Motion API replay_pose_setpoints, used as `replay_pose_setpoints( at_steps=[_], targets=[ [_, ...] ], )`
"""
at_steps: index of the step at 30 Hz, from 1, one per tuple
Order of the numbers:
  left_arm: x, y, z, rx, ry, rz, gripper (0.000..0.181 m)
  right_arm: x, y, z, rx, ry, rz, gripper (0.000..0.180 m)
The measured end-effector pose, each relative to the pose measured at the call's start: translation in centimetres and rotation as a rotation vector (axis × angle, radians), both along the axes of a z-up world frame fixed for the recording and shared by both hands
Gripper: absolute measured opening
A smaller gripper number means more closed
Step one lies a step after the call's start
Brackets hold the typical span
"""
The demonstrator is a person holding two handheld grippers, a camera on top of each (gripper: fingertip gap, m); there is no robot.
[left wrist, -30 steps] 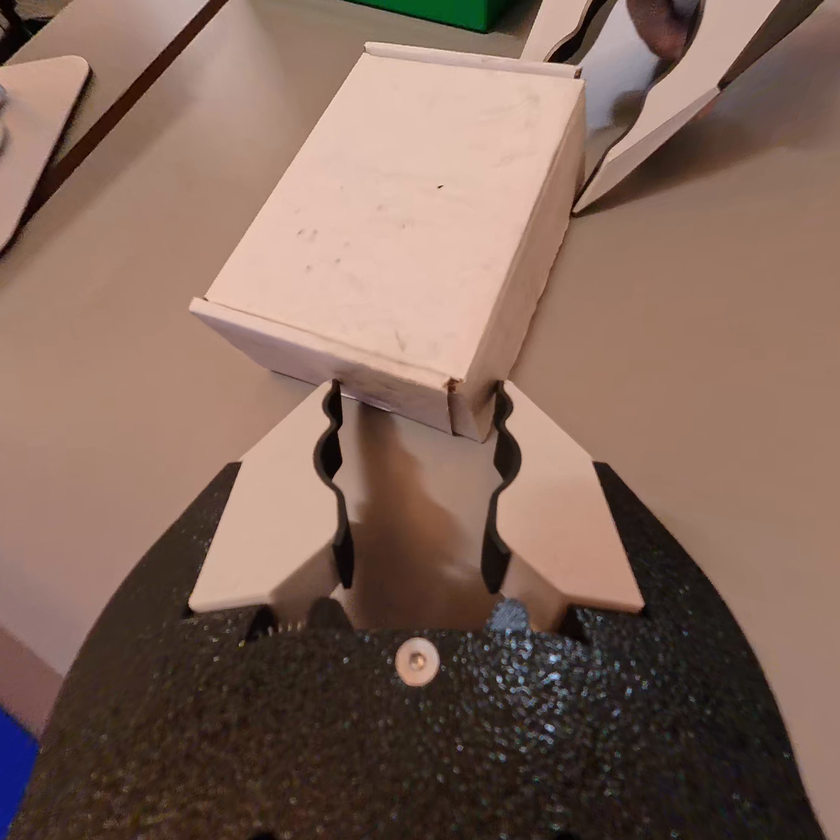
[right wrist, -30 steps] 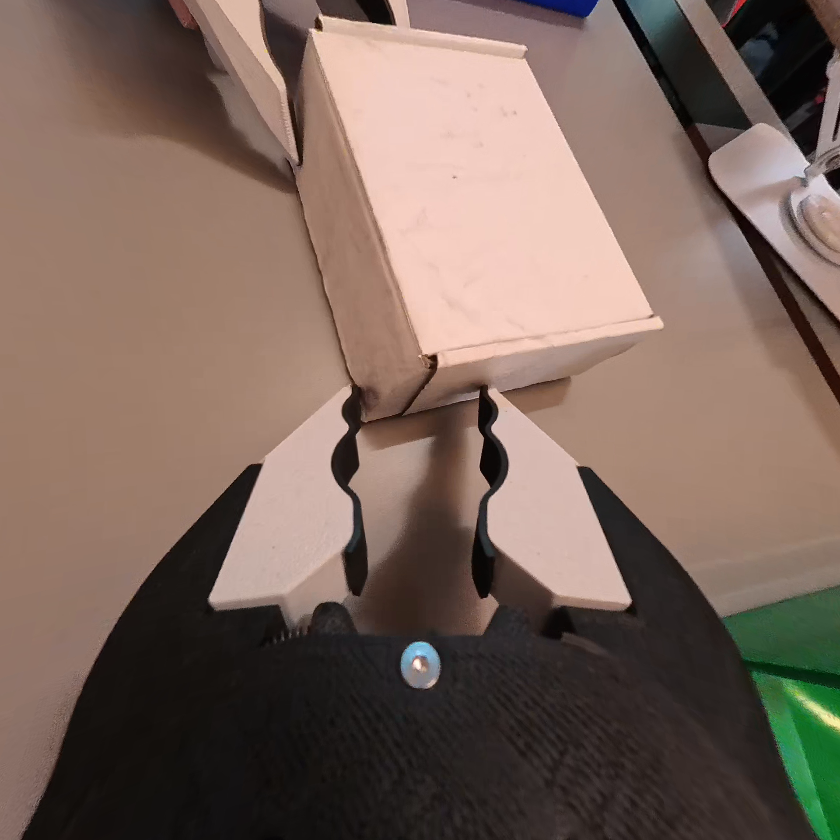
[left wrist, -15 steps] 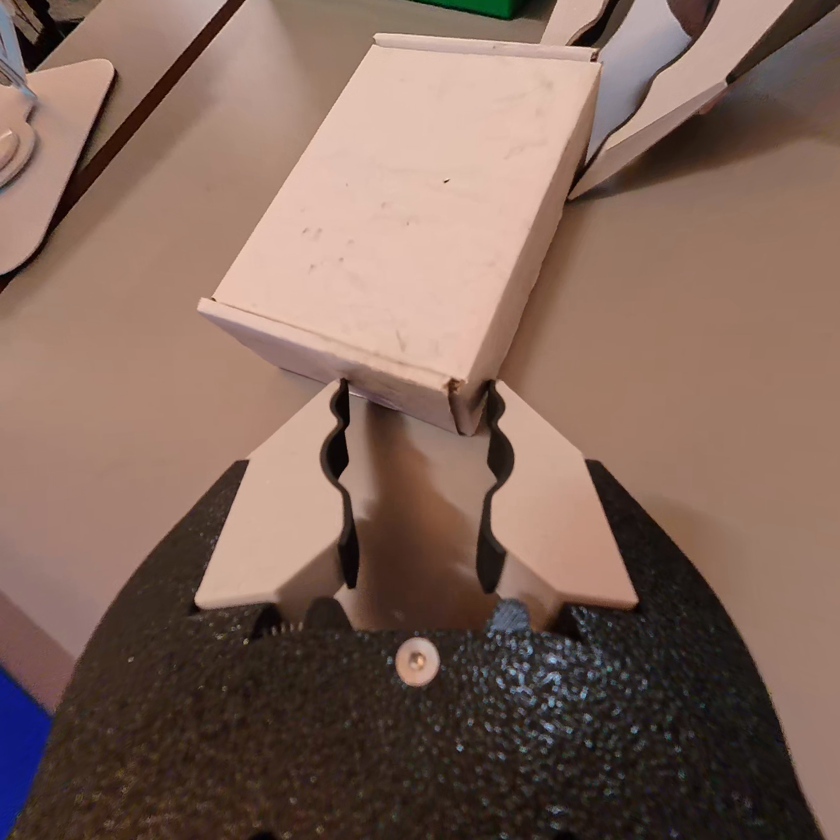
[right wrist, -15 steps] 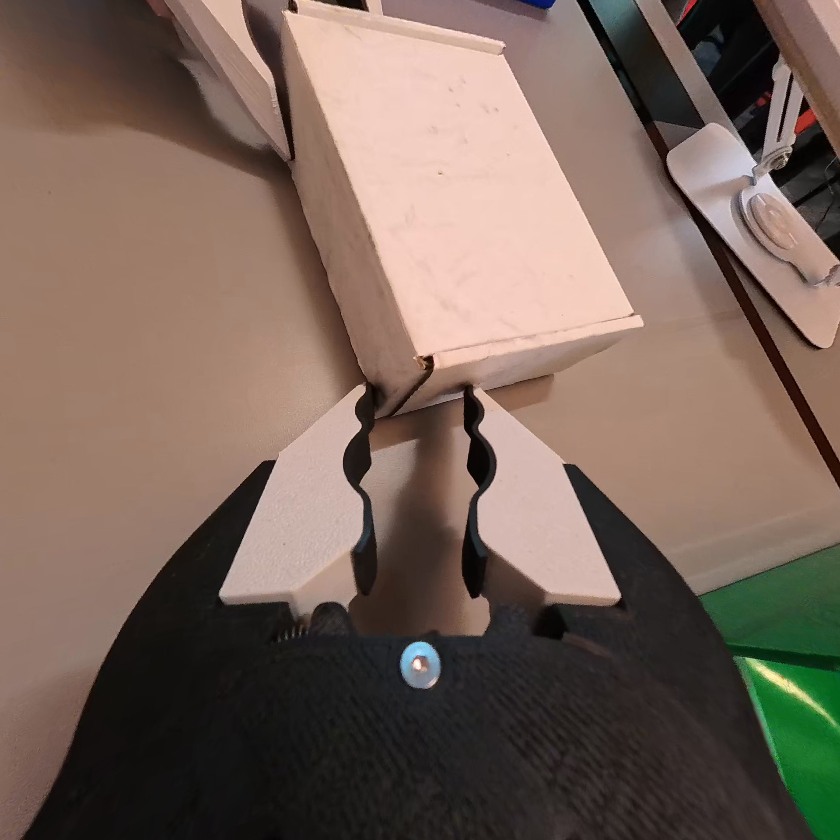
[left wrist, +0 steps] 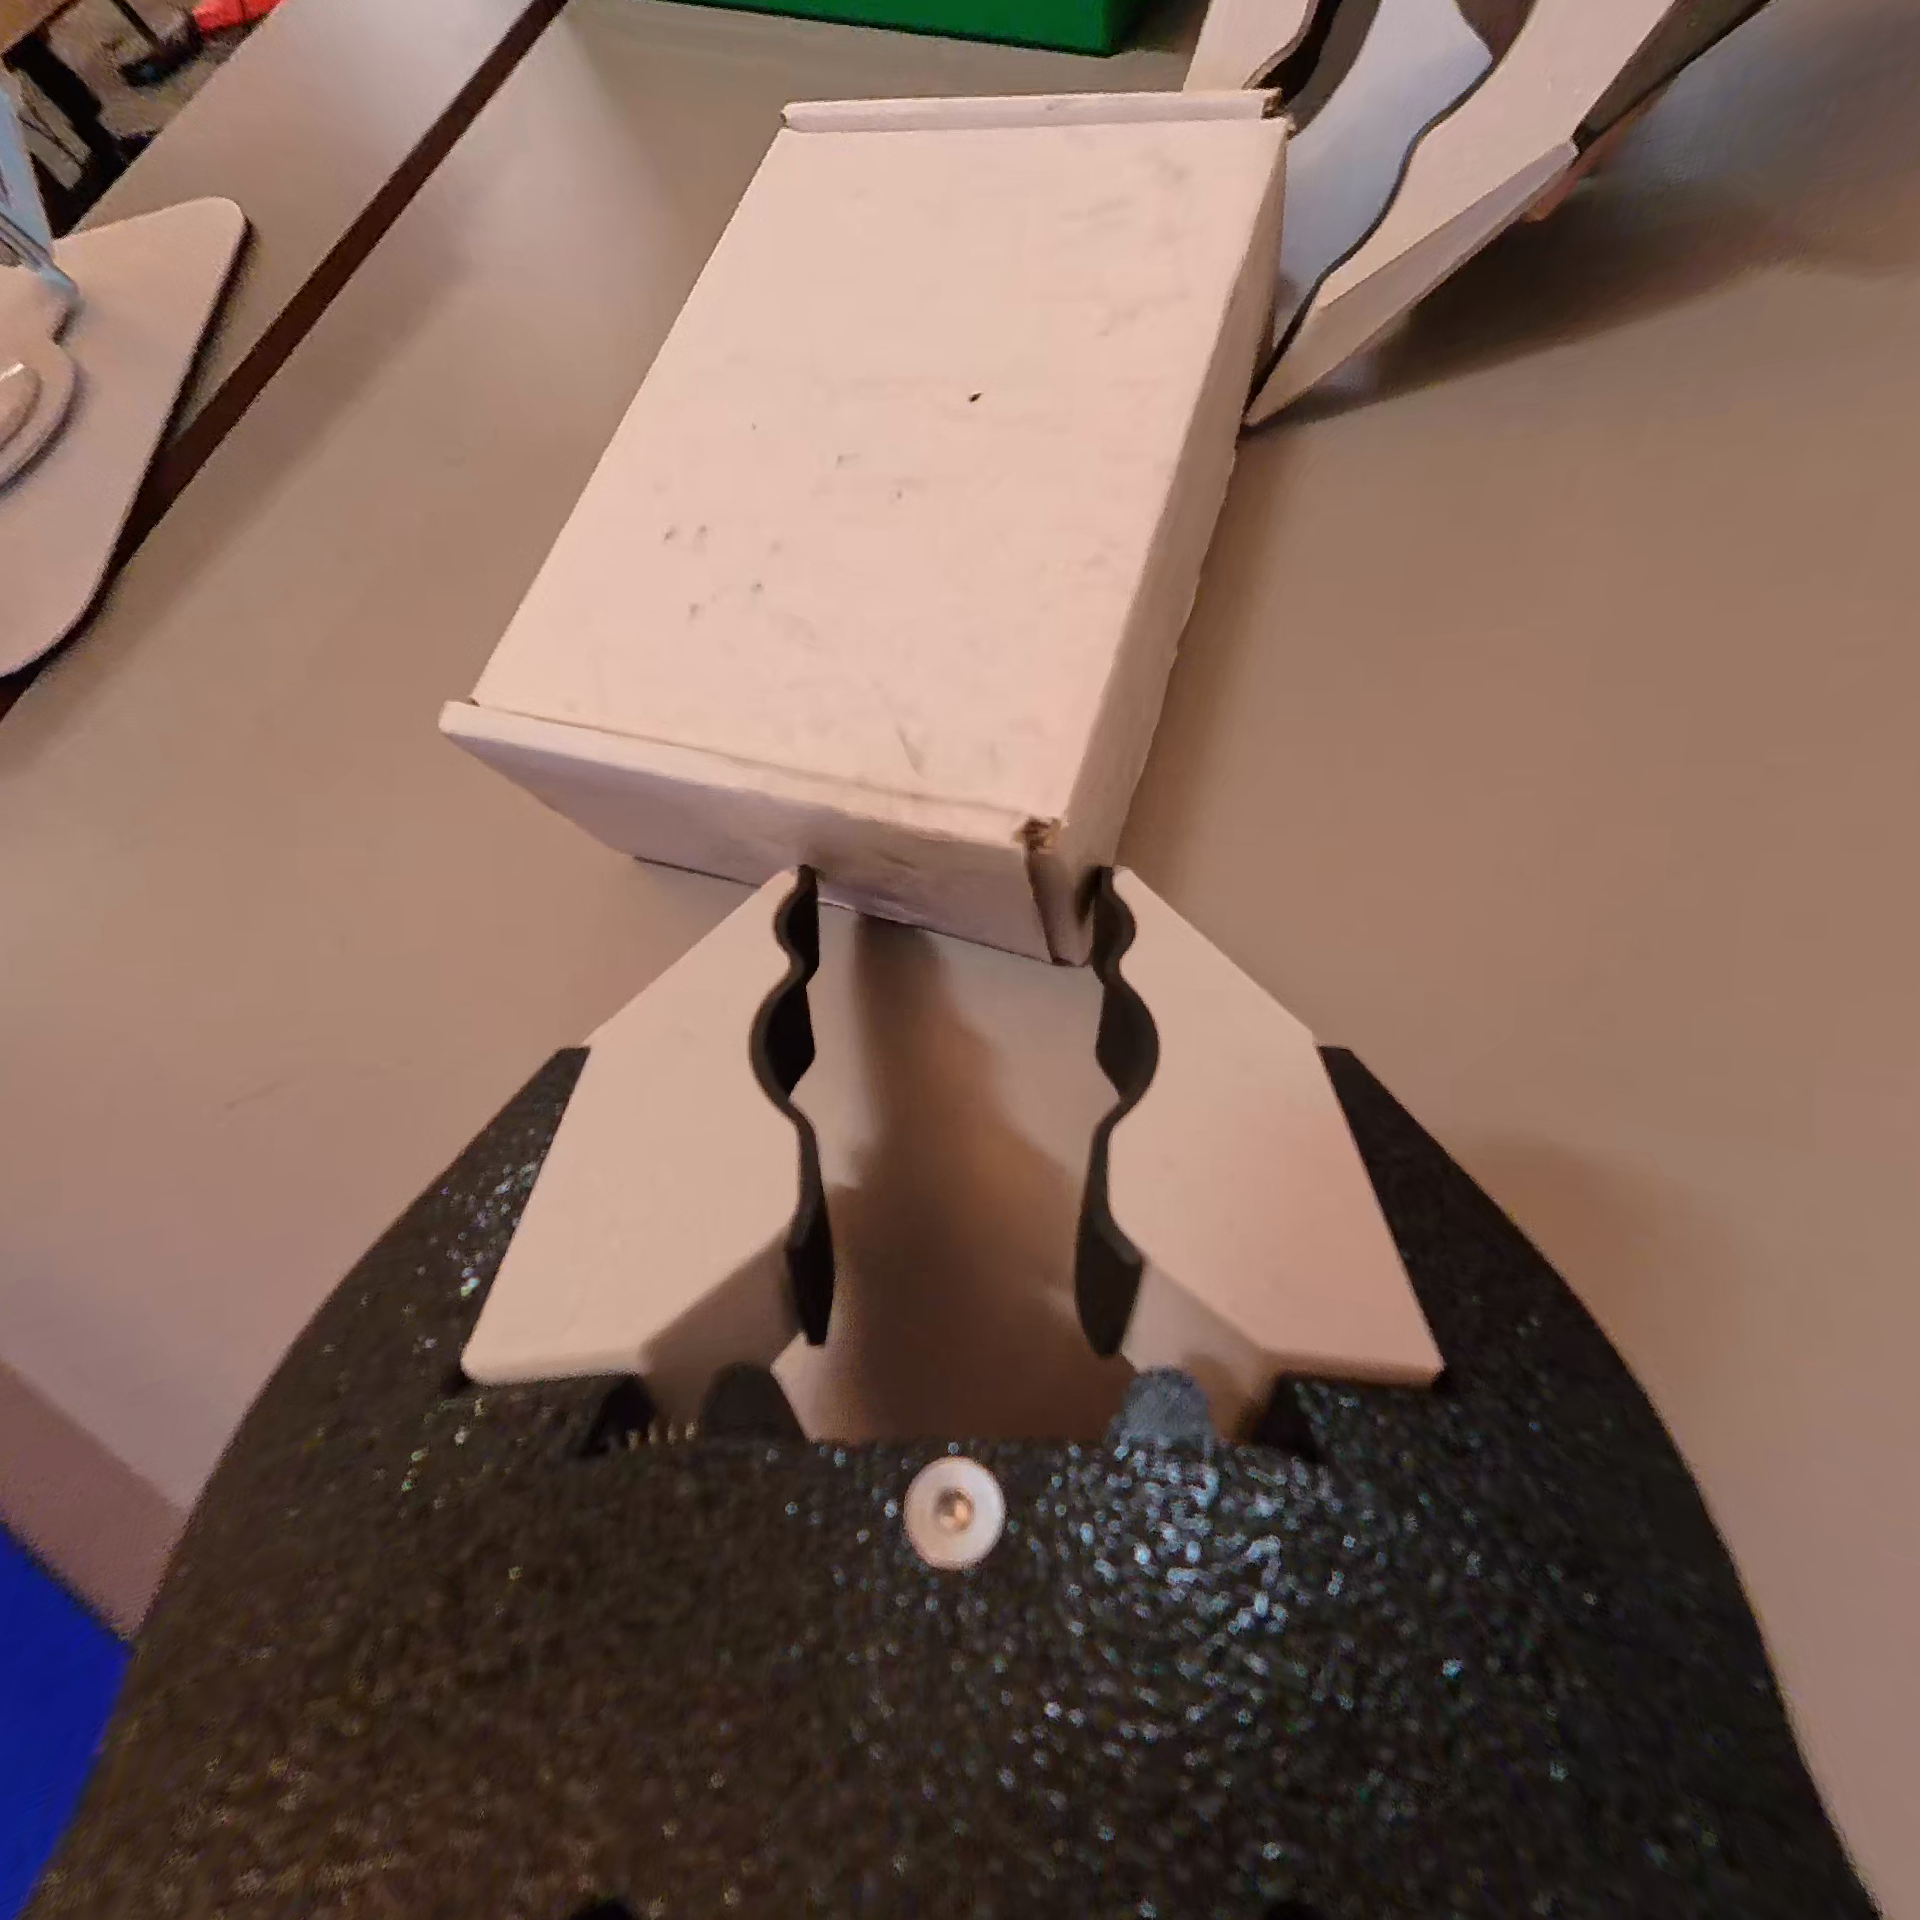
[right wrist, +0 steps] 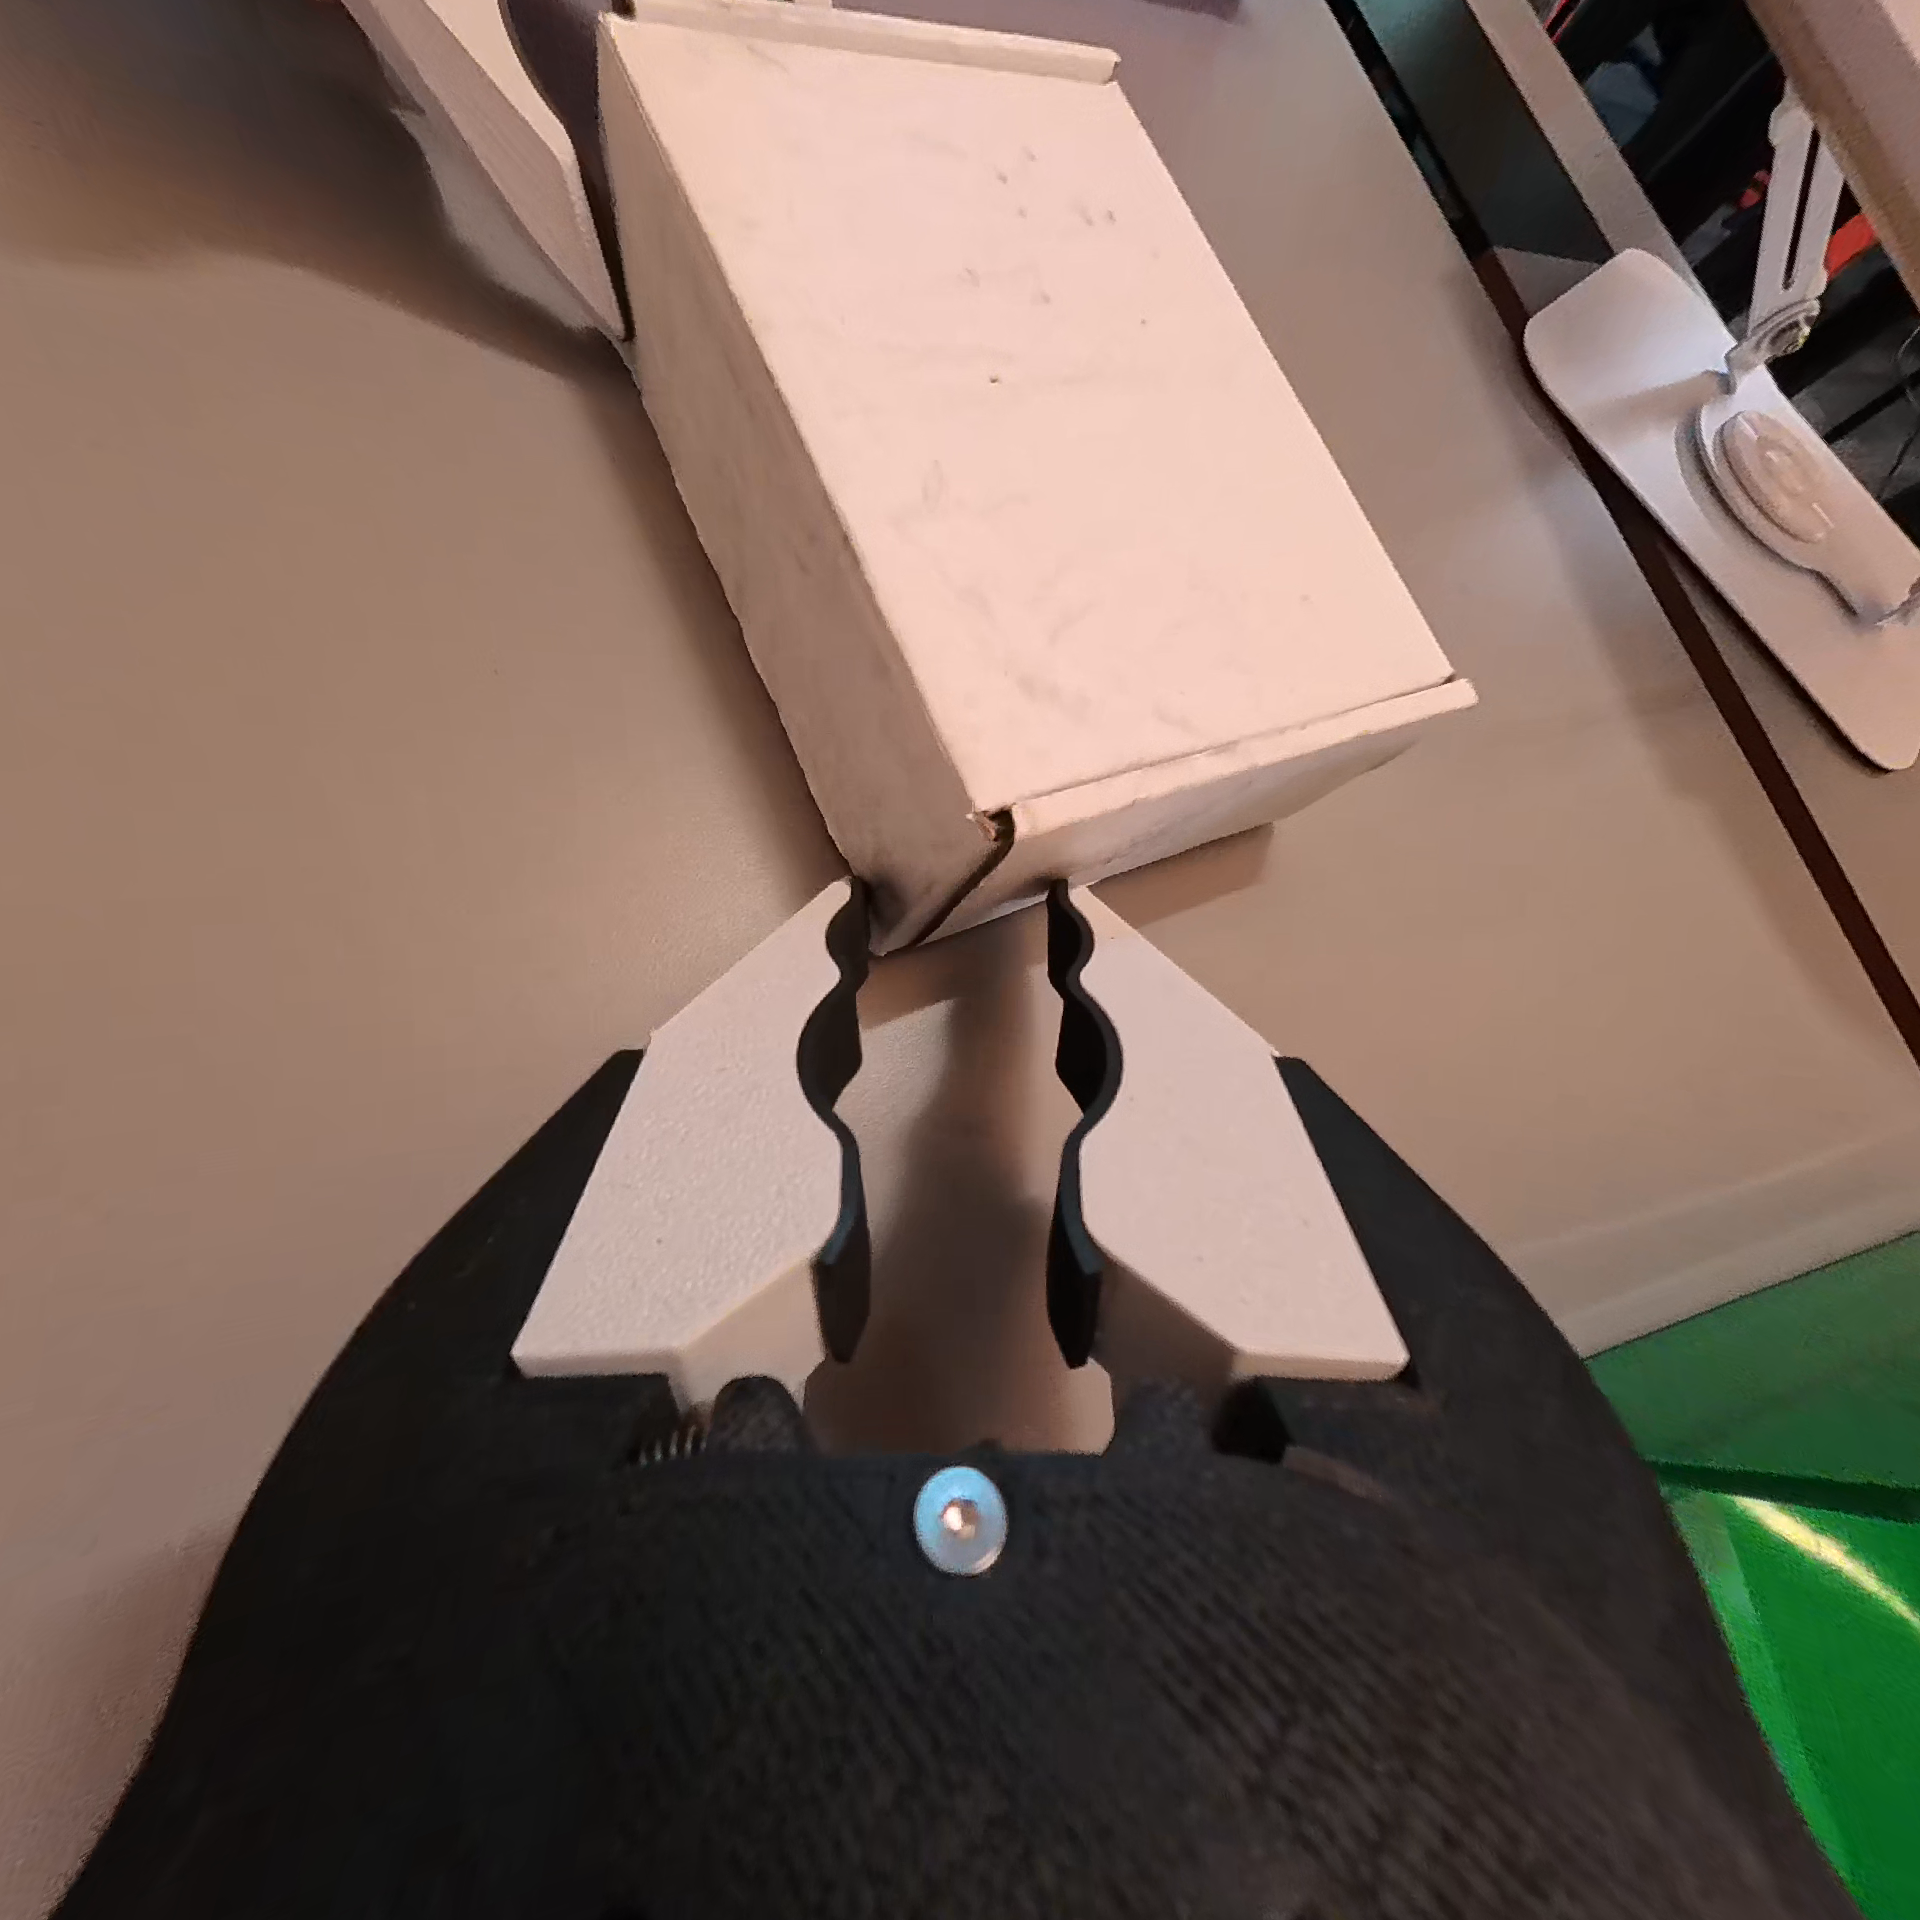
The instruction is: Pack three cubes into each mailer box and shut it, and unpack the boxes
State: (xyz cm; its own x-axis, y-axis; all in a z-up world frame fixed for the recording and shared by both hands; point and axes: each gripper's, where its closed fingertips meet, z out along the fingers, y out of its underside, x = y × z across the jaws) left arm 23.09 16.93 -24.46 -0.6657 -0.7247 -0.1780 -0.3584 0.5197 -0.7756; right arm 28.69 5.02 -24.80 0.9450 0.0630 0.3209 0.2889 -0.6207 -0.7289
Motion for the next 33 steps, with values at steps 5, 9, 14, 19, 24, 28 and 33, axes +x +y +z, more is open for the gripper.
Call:
replay_pose_setpoints(
  at_steps=[5,9,14,19,24,28,33],
  targets=[
    [0.0,0.0,-0.1,0.003,0.009,0.007,0.042,0.0,0.0,-0.1,-0.003,-0.001,0.001,0.031],
    [0.2,0.0,-0.2,0.02,-0.002,0.014,0.041,0.1,0.0,-0.1,-0.006,0.007,-0.003,0.031],
    [0.1,-0.2,-0.1,-0.003,0.013,0.0,0.069,0.5,-0.8,1.0,0.002,-0.058,-0.071,0.066],
    [0.8,0.1,2.2,-0.16,-0.06,0.06,0.09,-0.4,1.3,7.6,0.06,-0.022,-0.05,0.109],
    [1.0,-0.2,3.4,-0.264,-0.078,0.075,0.097,0.0,7.4,4.0,-0.352,-0.043,0.14,0.128],
    [0.3,-0.1,3.6,-0.227,-0.125,0.082,0.098,-1.0,9.2,0.7,-0.591,0.012,0.237,0.143],
    [0.4,0.4,4.3,-0.266,-0.151,0.103,0.097,-0.1,9.2,-1.1,-0.701,-0.024,0.244,0.141]
  ],
)
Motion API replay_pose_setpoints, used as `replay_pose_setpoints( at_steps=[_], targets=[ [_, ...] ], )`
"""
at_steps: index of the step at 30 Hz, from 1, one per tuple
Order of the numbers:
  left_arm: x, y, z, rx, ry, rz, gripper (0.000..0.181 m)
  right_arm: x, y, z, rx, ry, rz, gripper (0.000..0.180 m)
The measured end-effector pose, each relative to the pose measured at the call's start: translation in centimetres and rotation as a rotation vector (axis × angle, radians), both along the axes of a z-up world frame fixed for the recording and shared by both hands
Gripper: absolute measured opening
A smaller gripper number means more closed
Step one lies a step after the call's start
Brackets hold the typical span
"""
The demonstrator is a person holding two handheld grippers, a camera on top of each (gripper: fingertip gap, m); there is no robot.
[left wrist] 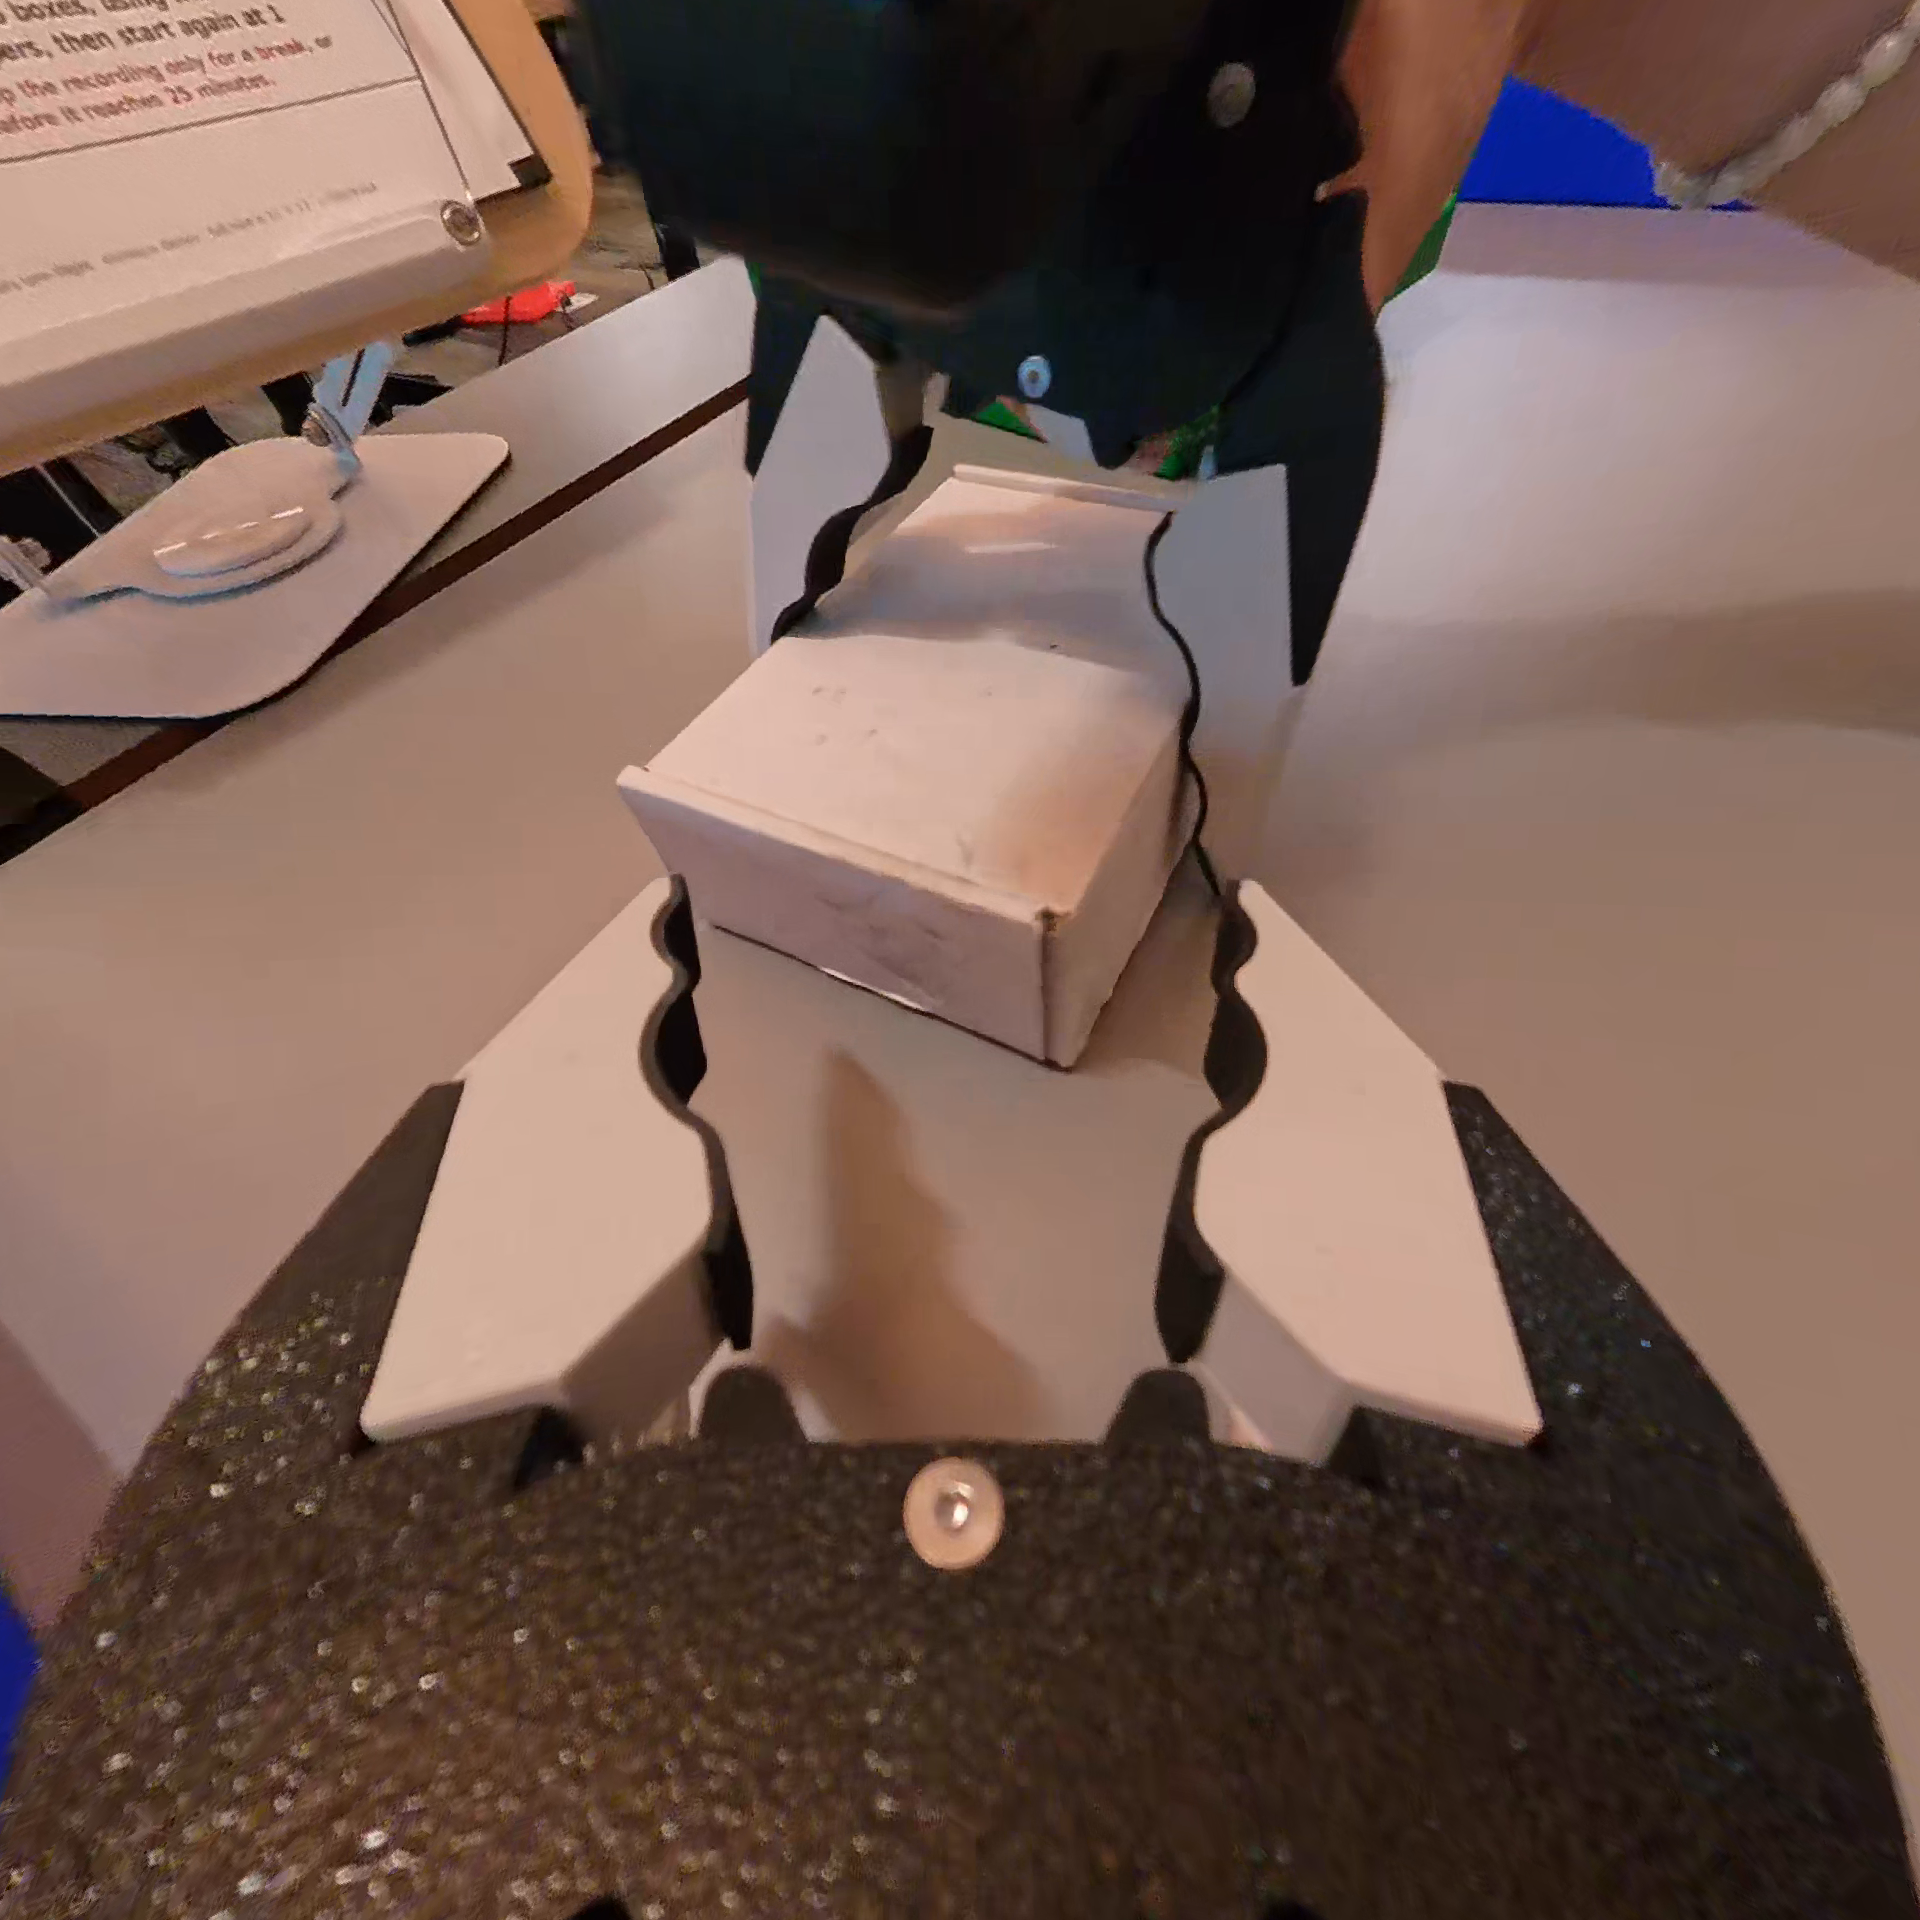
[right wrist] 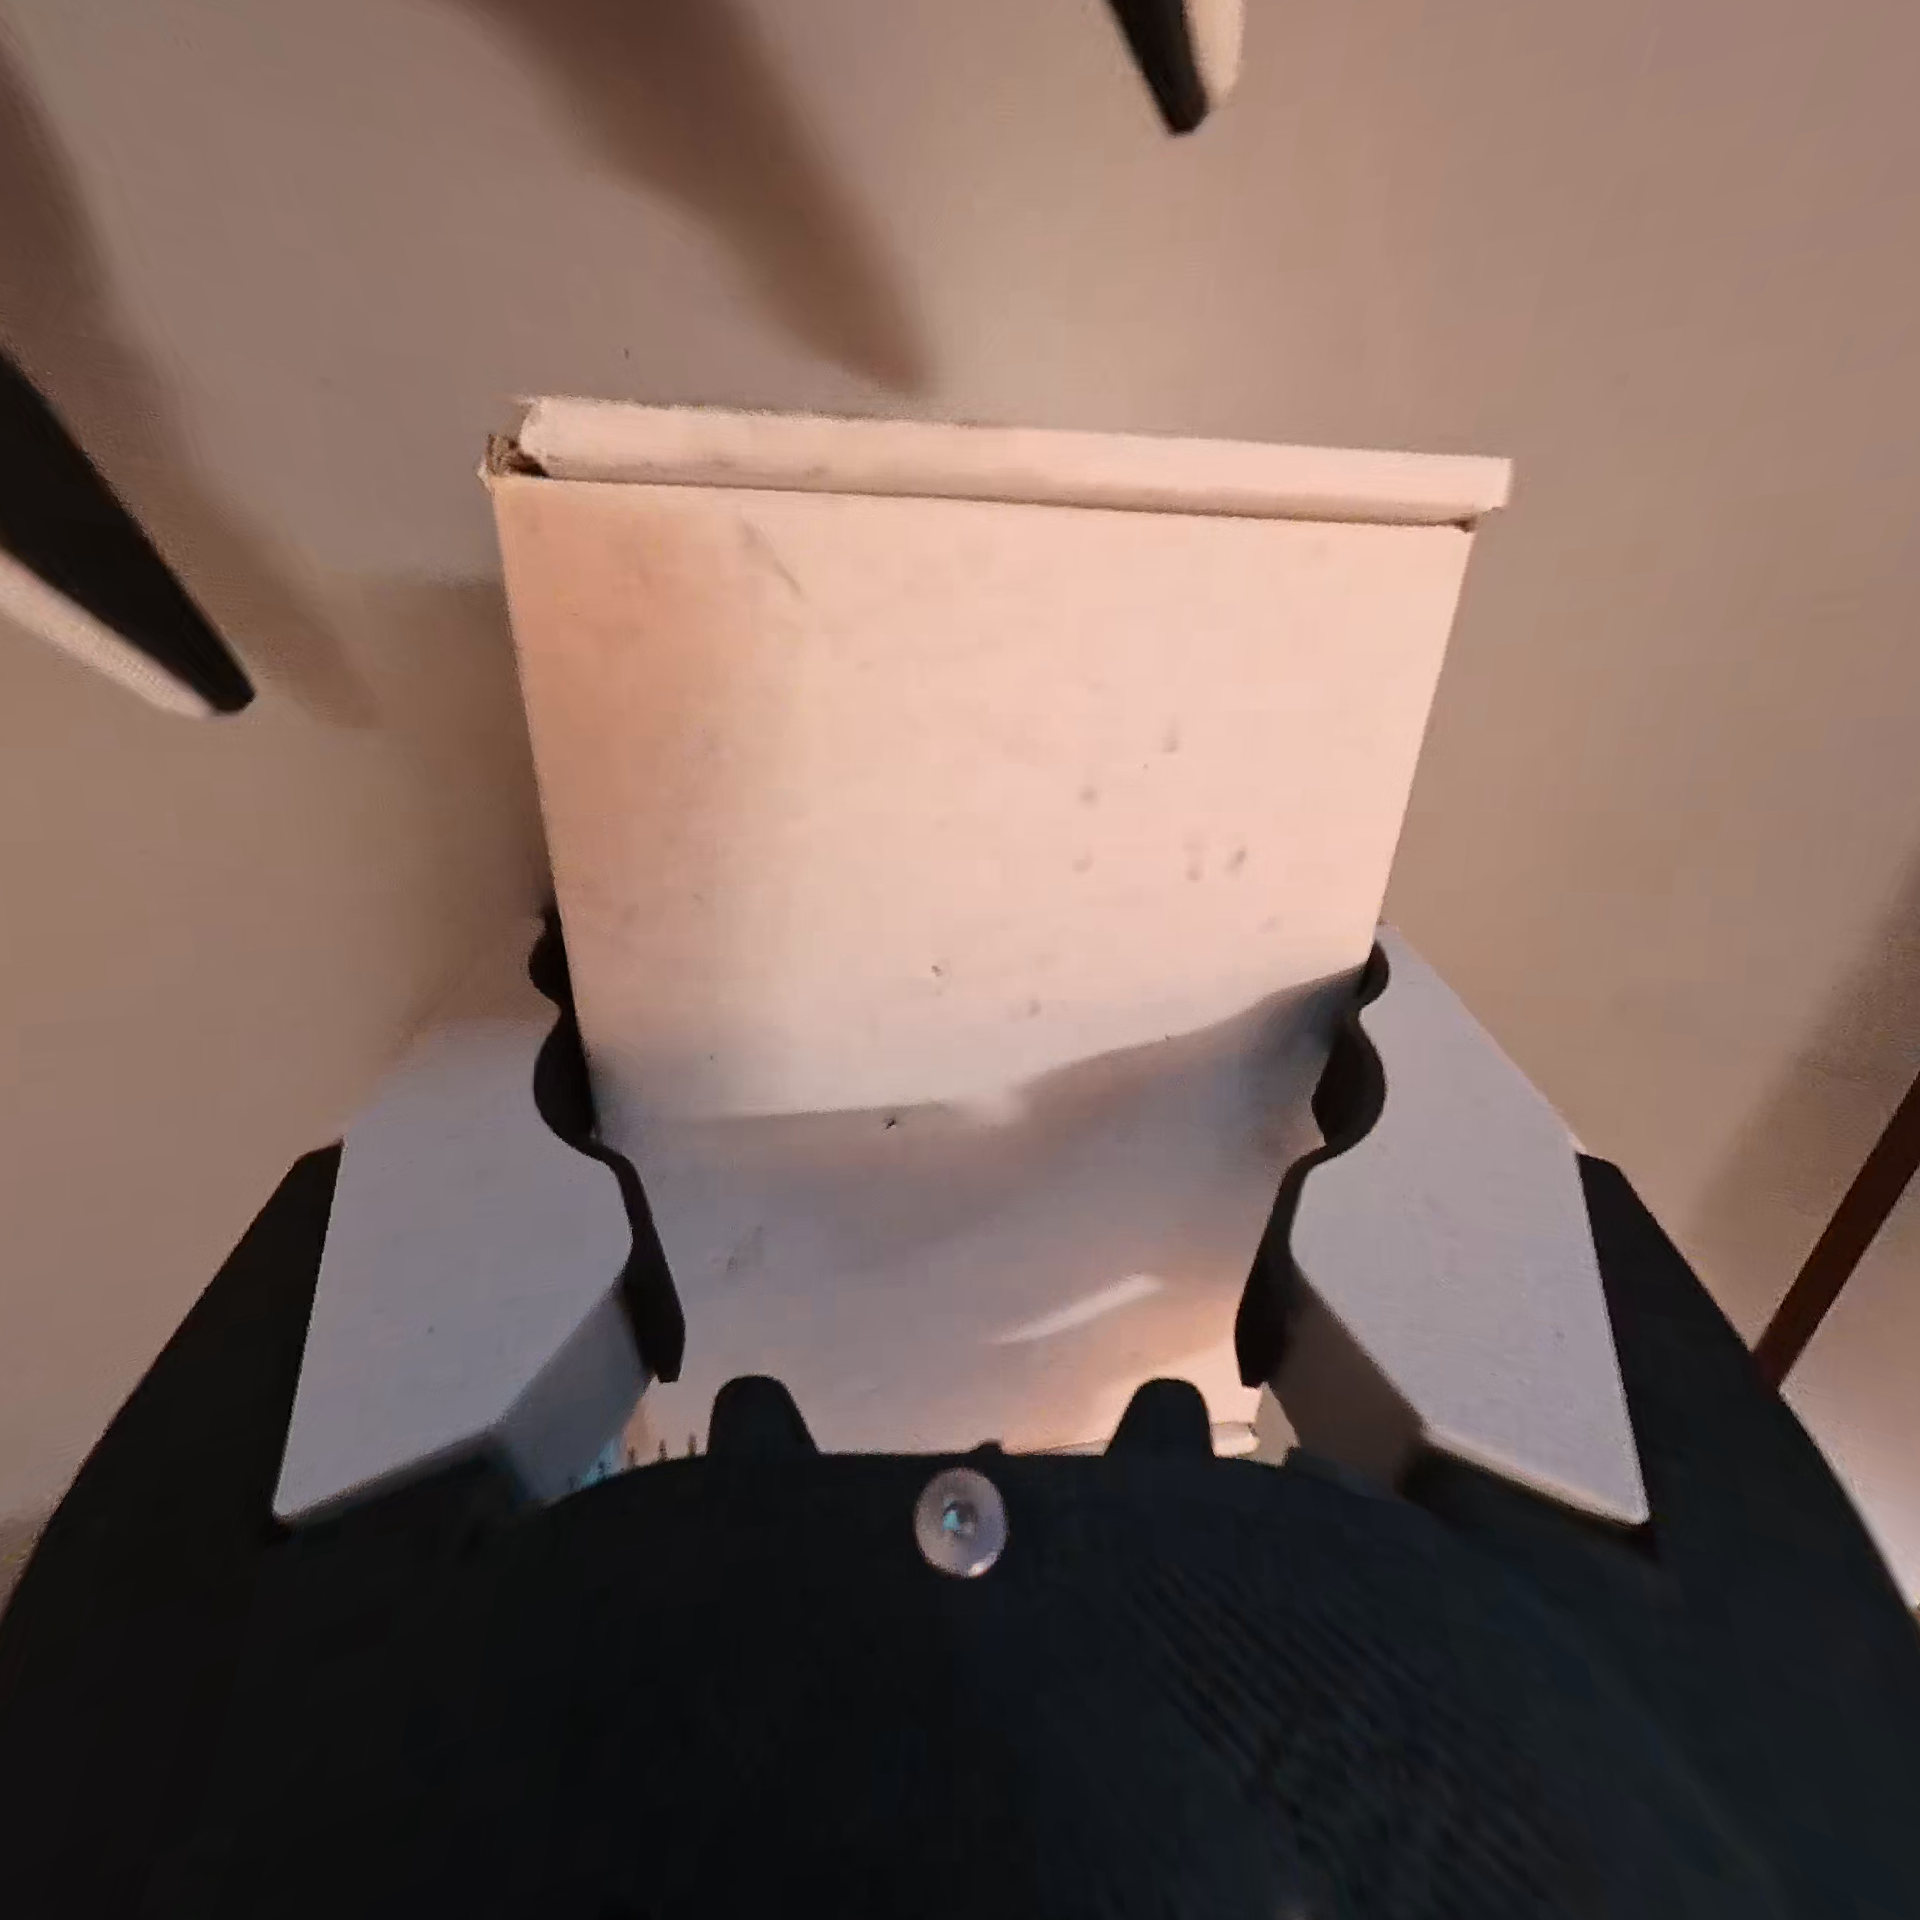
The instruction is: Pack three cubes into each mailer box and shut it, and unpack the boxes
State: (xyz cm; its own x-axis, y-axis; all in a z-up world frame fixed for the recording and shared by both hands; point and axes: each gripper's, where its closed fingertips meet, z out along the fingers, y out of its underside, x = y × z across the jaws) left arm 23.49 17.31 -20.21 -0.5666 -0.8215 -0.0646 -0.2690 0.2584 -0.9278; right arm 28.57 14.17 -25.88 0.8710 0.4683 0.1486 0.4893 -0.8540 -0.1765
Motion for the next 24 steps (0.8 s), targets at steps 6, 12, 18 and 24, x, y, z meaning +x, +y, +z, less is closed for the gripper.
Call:
replay_pose_setpoints(
  at_steps=[6,12,18,24],
  targets=[
    [0.0,0.3,0.5,-0.04,-0.016,0.01,0.094,-0.2,-2.6,3.4,0.103,-0.073,0.091,0.141],
    [0.3,-0.4,-1.4,0.021,0.098,-0.021,0.094,6.3,-10.9,17.7,0.323,-0.284,-0.043,0.141],
    [0.7,-1.3,-3.2,0.116,0.173,-0.047,0.094,17.2,-21.3,19.2,0.197,-0.346,-0.246,0.14],
    [0.9,-1.9,-3.8,0.152,0.2,-0.052,0.093,22.7,-23.7,13.8,0.098,-0.269,-0.269,0.14]
  ],
)
